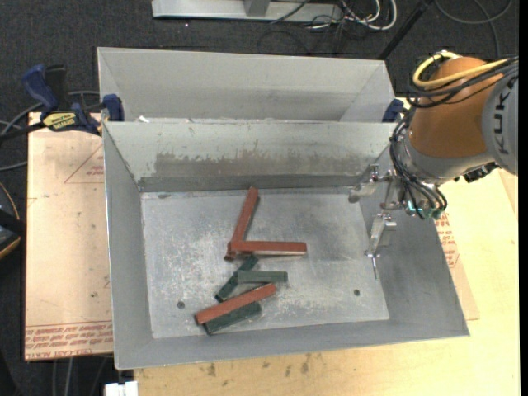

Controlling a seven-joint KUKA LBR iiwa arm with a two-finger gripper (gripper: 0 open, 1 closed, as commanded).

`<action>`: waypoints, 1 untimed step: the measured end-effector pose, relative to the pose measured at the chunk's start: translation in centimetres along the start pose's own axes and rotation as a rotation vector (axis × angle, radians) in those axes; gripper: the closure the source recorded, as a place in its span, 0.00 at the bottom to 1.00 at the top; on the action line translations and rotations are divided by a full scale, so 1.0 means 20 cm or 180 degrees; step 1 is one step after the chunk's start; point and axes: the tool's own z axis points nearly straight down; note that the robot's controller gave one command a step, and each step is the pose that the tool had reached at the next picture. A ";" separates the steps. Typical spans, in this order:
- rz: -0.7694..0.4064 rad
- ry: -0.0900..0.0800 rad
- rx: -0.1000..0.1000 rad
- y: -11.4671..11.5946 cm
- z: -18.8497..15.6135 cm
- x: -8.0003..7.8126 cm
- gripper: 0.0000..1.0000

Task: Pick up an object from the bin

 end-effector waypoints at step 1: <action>-0.0007 -0.0024 0.0004 0.00 -0.02 -0.01 0.00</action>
Offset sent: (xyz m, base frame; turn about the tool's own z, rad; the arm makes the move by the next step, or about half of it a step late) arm -0.0048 0.0793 0.0119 -0.0360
